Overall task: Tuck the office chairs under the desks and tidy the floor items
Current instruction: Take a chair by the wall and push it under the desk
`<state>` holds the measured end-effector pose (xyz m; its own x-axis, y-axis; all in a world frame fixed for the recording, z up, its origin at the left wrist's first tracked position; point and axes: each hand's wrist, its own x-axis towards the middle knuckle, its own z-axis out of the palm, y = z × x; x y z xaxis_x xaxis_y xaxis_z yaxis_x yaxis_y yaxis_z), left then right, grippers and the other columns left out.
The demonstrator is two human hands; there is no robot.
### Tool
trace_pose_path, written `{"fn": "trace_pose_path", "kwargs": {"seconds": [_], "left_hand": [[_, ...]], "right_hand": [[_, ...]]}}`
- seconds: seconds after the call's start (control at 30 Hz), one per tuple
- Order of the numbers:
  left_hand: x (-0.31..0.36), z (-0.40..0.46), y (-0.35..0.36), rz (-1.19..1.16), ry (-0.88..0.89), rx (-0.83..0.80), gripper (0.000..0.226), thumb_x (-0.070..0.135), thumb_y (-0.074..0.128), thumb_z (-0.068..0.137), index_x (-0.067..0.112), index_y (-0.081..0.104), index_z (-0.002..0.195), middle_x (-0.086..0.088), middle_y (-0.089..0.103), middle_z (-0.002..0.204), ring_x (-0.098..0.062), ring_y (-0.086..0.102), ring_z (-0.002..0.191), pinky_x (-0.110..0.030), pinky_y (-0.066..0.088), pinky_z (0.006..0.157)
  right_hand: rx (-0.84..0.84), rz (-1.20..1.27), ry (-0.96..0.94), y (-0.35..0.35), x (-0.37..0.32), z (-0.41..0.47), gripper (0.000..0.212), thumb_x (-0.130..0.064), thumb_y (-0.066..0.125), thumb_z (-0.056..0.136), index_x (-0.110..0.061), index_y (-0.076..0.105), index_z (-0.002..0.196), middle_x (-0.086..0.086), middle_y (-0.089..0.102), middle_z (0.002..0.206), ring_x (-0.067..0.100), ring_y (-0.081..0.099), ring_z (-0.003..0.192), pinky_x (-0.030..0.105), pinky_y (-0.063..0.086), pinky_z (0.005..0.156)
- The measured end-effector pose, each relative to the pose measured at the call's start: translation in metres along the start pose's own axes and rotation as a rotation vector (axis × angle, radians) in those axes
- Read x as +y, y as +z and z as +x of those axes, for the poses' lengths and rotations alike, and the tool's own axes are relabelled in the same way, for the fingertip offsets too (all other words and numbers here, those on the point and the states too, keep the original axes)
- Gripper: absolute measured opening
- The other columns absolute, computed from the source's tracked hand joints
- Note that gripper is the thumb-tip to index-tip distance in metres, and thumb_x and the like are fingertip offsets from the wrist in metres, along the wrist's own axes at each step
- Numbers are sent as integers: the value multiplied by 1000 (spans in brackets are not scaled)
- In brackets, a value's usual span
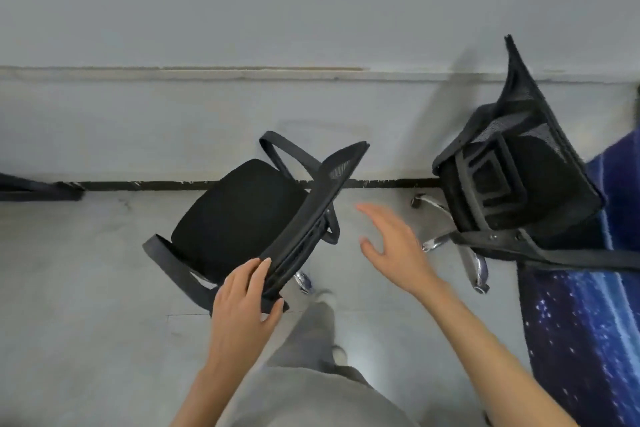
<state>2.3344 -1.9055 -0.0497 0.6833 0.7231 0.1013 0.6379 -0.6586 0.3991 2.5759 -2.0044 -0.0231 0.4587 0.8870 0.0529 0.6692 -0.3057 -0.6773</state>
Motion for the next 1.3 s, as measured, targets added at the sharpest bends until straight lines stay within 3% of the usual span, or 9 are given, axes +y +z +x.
{"fn": "trace_pose_path", "kwargs": {"seconds": [0.1,0.2,0.37,0.43,0.57,0.63,0.73,1.1,1.3], "left_hand": [[-8,21,25,145,-120,-99,57,28,85,56,10,65,107,-4,69,97,-25,68,86,-38,55,68],[-9,41,43,154,-216,-118,42,29,85,57,16,68,93,3,70,80,-18,66,66,-28,51,46],[3,48,47,143,-349,-82,39,25,89,46,19,65,75,9,61,58,-13,55,46,-17,27,31],[8,47,47,166,-428,-47,43,24,90,42,17,57,68,8,54,47,-12,40,37,-14,12,34],[19,47,50,163,-590,7,42,20,89,45,11,52,61,2,53,45,-17,45,37,-17,19,35],[25,47,52,175,-665,14,42,16,90,43,10,51,59,1,51,41,-17,43,33,-14,11,38],[31,48,55,226,-754,34,37,10,86,44,13,53,59,2,53,41,-19,48,34,-15,9,38],[88,51,89,263,-929,124,30,12,83,53,12,54,62,-1,56,44,-25,50,35,-26,36,34],[128,56,109,261,-1087,140,35,20,87,47,16,55,61,4,55,41,-19,49,31,-14,8,39]], "right_hand": [[-126,-381,-311,3,21,67,58,-18,65,78,-8,47,133,11,48,138,28,40,132,39,29,108],[-266,-590,-487,16,40,119,63,-21,75,70,-7,53,127,13,55,132,32,47,127,46,28,107],[-492,-670,-605,25,54,168,32,-22,74,68,-13,70,99,4,72,98,25,67,93,43,48,90],[-580,-659,-670,28,58,183,28,-20,72,69,-14,70,96,3,72,93,26,67,86,40,53,76],[-635,-664,-832,36,67,203,25,-23,75,59,-17,71,83,-2,71,76,21,66,68,35,55,53],[-617,-623,-848,40,73,204,22,-21,73,54,-16,69,75,-2,68,68,20,65,62,33,53,46],[-590,-555,-889,40,78,208,25,-19,78,50,-14,69,73,0,68,65,21,66,58,33,52,42],[-603,-518,-1136,34,79,247,21,-23,80,50,-20,67,66,-6,65,58,16,63,53,22,42,38],[-635,-435,-1328,42,77,275,30,-25,81,49,-19,72,77,-6,71,67,16,67,60,23,50,43]]}}
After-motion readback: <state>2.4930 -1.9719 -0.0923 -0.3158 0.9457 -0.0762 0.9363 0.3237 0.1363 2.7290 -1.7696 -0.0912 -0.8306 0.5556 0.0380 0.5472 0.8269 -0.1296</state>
